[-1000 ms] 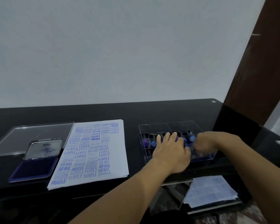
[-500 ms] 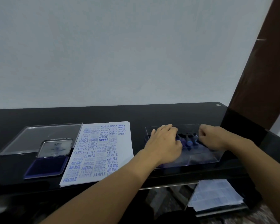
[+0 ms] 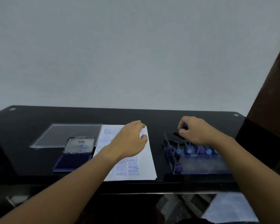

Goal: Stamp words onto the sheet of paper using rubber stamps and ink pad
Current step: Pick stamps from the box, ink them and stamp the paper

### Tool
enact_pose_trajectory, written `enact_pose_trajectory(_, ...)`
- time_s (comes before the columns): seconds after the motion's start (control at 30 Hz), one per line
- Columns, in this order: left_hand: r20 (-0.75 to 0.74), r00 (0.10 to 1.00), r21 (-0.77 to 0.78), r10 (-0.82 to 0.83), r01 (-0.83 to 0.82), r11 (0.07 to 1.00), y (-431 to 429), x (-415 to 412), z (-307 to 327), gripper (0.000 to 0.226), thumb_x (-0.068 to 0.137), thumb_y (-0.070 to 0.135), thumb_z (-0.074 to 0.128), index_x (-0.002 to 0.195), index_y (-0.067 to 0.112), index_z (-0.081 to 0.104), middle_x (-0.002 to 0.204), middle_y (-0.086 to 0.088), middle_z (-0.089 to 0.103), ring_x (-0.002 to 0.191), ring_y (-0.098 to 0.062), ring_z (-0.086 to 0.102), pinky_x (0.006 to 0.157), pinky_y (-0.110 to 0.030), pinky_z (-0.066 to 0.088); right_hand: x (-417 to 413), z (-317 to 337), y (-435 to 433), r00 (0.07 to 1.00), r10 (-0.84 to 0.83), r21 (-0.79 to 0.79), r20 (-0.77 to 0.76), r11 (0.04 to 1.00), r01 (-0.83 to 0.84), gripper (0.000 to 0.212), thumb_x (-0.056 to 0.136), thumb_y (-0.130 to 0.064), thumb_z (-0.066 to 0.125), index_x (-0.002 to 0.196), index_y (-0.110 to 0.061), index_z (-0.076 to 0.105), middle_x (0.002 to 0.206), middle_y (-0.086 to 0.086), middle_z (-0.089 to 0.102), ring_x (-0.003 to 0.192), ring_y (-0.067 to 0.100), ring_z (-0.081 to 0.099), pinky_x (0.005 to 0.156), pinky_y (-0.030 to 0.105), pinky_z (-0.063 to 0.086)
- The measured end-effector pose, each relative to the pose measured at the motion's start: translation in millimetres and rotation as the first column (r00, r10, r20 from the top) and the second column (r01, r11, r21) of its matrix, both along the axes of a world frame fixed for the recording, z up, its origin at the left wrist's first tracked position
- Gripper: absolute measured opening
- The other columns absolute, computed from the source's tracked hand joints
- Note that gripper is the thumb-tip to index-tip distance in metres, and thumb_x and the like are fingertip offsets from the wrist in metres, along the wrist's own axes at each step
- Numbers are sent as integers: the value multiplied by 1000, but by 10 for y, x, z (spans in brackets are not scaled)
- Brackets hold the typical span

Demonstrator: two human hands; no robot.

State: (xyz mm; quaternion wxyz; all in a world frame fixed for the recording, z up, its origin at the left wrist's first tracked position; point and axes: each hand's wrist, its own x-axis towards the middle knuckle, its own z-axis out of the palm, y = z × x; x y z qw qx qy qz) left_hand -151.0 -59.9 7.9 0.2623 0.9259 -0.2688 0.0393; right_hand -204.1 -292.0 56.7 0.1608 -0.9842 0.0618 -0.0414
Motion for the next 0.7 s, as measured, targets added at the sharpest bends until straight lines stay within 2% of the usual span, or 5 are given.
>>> enact_pose_trajectory(0.23,-57,990,6,130,-130,991,819,195,-102,49,103,33,42,150,21,35,160,7,27,146,-13,24,117,-31,21,307,-69,742,994,99,82,47,991,-102,7,94,-29,58,96,-23,56,101,-6,57,89,14,58,63,25,42)
enact_pose_trajectory(0.3,-68,982,13,174,-174,985,1046,255,-151,49,101,33,43,148,20,38,159,5,29,146,-15,26,118,-33,23,400,-98,977,989,143,91,48,985,-147,6,94,-30,58,94,-24,56,98,-7,57,82,11,56,60,24,40)
enact_pose_trajectory(0.4,-76,972,-1,222,-222,975,1352,296,-210,44,99,29,46,141,16,47,151,2,42,137,-17,38,112,-33,32,518,-151,1310,978,206,114,21,972,-207,6,96,-28,57,94,-23,55,94,-4,60,74,11,55,58,24,39)
enact_pose_trajectory(0.53,-76,959,-14,275,-277,961,1743,315,-320,48,99,25,47,146,14,43,156,0,36,144,-14,28,115,-27,21,652,-214,1735,956,293,133,13,947,-292,6,97,-25,56,94,-20,54,92,-3,60,72,12,54,59,24,41)
enact_pose_trajectory(0.7,-89,936,-71,340,-346,935,2104,324,-405,45,99,25,50,143,17,46,151,4,41,140,-12,33,110,-24,25,785,-325,2175,916,399,156,41,903,-400,4,94,-18,57,92,-16,56,85,-4,60,71,11,54,63,25,46)
